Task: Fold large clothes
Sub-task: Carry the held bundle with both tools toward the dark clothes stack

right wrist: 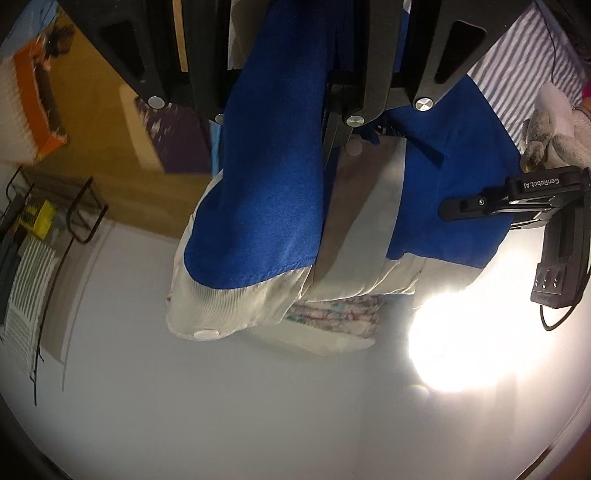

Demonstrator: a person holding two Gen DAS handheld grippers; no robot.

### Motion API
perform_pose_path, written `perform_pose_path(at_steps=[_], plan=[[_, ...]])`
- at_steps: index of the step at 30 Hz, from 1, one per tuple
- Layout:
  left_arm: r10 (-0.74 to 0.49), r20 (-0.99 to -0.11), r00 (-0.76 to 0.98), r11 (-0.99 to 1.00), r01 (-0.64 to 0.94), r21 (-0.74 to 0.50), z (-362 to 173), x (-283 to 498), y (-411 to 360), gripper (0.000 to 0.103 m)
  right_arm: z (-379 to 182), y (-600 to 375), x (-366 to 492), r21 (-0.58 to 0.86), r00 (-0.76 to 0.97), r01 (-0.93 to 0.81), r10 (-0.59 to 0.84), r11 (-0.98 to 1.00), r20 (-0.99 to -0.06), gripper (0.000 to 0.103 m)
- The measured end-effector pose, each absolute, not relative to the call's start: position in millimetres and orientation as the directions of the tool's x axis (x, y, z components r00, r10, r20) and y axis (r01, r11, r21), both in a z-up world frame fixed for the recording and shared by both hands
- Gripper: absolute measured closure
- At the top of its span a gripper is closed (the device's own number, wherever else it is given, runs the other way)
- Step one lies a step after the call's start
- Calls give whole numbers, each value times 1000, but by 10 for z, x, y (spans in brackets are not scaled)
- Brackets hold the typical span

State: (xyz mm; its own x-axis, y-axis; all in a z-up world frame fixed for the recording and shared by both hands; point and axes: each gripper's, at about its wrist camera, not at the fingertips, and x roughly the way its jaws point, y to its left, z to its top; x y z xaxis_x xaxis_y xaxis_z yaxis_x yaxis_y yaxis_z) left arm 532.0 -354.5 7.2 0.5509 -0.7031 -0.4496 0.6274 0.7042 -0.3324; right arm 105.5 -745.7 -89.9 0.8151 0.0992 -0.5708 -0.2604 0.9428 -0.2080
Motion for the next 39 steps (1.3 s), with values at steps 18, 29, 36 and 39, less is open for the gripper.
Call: perform_pose_path(at_steps=[18,29,36,39], plan=[[-560,-604,567,824,457,-335,-987,7093,-3923,58,-2030,-7775,2959,-52,729,-84,26,995,-684,57],[-552,-665,503,830,411,-378,-1694,7634,-4067,45,-2652,-7949,3419,-16,672,-18,0,1000,-741,51],[-539,-657,527,838,416,-354,-1551,7530,-4023,42,-2533,-7922,3226,-19,688,-19,-1,1000,-726,49],[-521,-659,542,851,385,-356,-1361,7411,-3925,42,-2364,-7926,3065,-48,708,-1,-33,999,-706,46]])
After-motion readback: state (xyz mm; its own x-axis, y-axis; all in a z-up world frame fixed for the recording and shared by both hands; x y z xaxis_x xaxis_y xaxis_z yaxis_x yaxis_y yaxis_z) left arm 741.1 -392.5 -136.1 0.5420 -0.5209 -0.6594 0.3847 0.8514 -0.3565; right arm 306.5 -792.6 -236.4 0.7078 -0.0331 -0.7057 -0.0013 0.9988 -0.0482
